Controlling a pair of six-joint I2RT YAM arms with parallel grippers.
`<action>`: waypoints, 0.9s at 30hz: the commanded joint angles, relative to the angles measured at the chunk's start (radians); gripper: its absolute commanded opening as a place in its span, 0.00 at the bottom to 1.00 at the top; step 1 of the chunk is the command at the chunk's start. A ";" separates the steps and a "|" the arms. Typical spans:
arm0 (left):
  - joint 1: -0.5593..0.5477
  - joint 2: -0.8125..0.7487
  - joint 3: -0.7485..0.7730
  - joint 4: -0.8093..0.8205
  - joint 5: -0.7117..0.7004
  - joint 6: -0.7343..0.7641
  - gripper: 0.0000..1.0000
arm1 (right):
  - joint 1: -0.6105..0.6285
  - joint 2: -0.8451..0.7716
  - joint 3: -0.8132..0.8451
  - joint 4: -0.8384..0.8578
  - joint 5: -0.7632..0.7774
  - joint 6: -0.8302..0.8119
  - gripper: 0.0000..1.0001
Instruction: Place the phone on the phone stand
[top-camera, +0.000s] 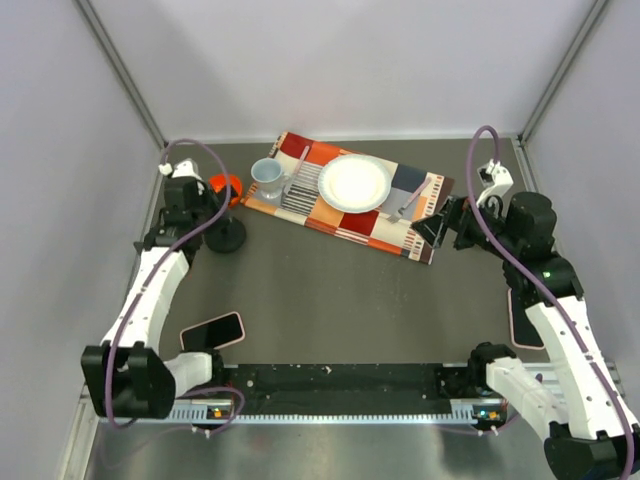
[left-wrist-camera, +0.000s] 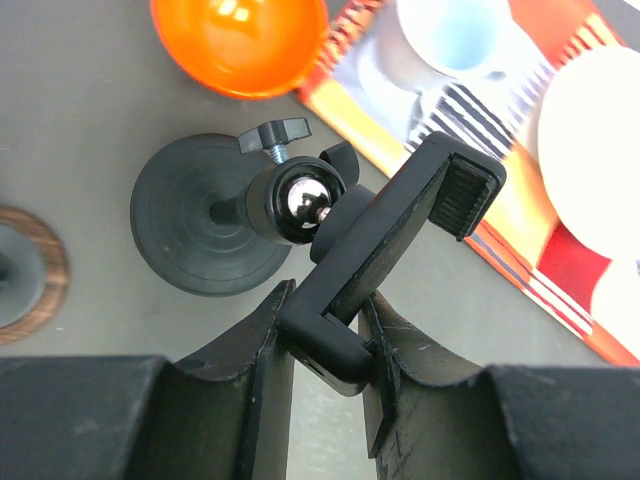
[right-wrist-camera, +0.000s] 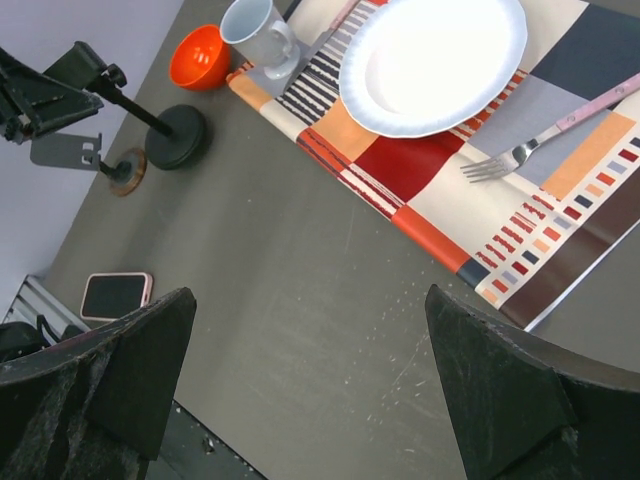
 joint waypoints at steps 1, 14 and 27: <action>-0.083 -0.143 -0.040 0.088 0.078 0.010 0.00 | 0.011 -0.007 -0.009 0.056 0.002 0.007 0.99; -0.359 -0.220 -0.184 0.212 0.525 0.182 0.00 | 0.090 0.039 -0.049 0.078 0.055 0.005 0.99; -0.434 -0.079 -0.102 0.168 0.536 0.197 0.00 | 0.100 0.044 -0.083 0.064 0.090 -0.023 0.99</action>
